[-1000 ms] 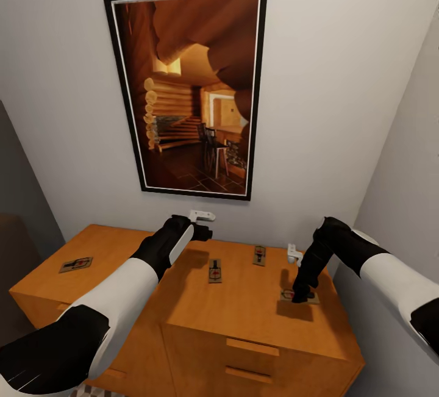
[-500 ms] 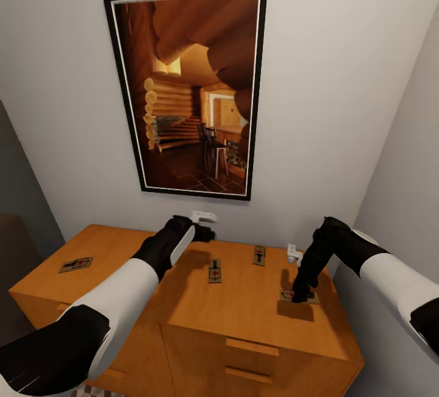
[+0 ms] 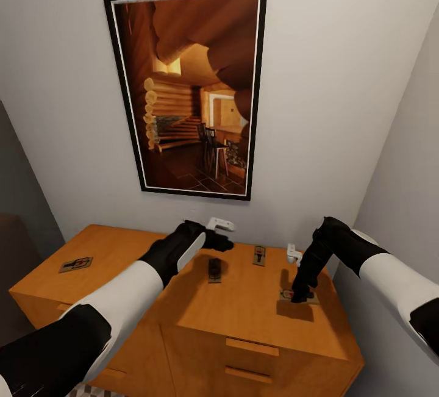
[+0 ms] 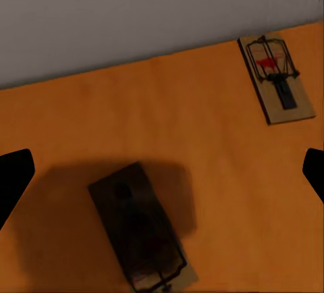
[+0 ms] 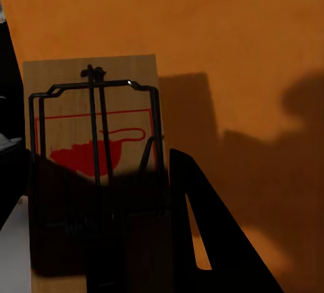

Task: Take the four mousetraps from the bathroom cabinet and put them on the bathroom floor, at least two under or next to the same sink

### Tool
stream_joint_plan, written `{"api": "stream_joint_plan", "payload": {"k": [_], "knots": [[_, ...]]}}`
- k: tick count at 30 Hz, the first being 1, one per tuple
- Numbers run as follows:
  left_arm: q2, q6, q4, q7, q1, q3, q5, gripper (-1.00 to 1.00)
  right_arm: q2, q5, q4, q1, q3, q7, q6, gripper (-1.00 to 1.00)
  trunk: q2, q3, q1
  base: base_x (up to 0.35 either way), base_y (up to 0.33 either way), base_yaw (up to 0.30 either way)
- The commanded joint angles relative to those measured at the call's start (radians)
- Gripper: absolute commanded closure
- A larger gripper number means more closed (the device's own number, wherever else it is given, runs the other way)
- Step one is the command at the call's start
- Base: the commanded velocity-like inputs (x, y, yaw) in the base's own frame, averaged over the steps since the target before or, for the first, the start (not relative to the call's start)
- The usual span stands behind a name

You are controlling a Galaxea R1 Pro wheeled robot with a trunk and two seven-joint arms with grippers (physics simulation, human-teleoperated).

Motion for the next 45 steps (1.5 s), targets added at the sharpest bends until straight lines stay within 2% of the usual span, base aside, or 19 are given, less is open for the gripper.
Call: {"api": "stream_joint_plan", "payload": {"k": [1, 4, 8, 10, 33, 45], "knots": [[0.0, 0.002, -0.001, -0.001, -0.001, -0.01, 0.003, -1.0, -0.001, 0.001, -0.002, -0.001, 0.004, 0.005, 0.017, 1.0, -0.002, -0.002, 0.0, 0.0, 0.0, 0.0], [0.0, -0.013, -0.003, -0.002, -0.001, -0.032, 0.037, -1.0, 0.0, 0.0, -0.002, -0.001, 0.004, 0.004, 0.018, 1.0, -0.002, -0.002, 0.0, 0.0, 0.0, 0.0], [0.0, -0.04, -0.013, -0.007, -0.001, -0.044, 0.108, -1.0, 0.0, -0.001, -0.002, -0.001, 0.004, 0.004, 0.021, 1.0, -0.002, -0.002, 0.0, 0.0, 0.0, 0.0], [0.0, -0.049, -0.015, -0.007, -0.001, -0.046, 0.123, -1.0, 0.0, -0.001, -0.002, -0.001, 0.003, 0.004, 0.021, 1.0, -0.002, -0.002, 0.0, 0.0, 0.0, 0.0], [0.0, -0.055, -0.016, -0.002, -0.001, -0.049, 0.133, -1.0, 0.001, -0.001, -0.001, -0.001, 0.001, -0.016, 0.025, 1.0, -0.002, -0.002, 0.0, 0.0, 0.0, -0.001], [0.0, -0.055, -0.016, -0.002, -0.001, -0.05, 0.133, -1.0, 0.002, -0.001, -0.001, -0.001, 0.001, -0.016, 0.026, 1.0, -0.002, -0.002, 0.0, 0.0, 0.0, -0.207]]}}
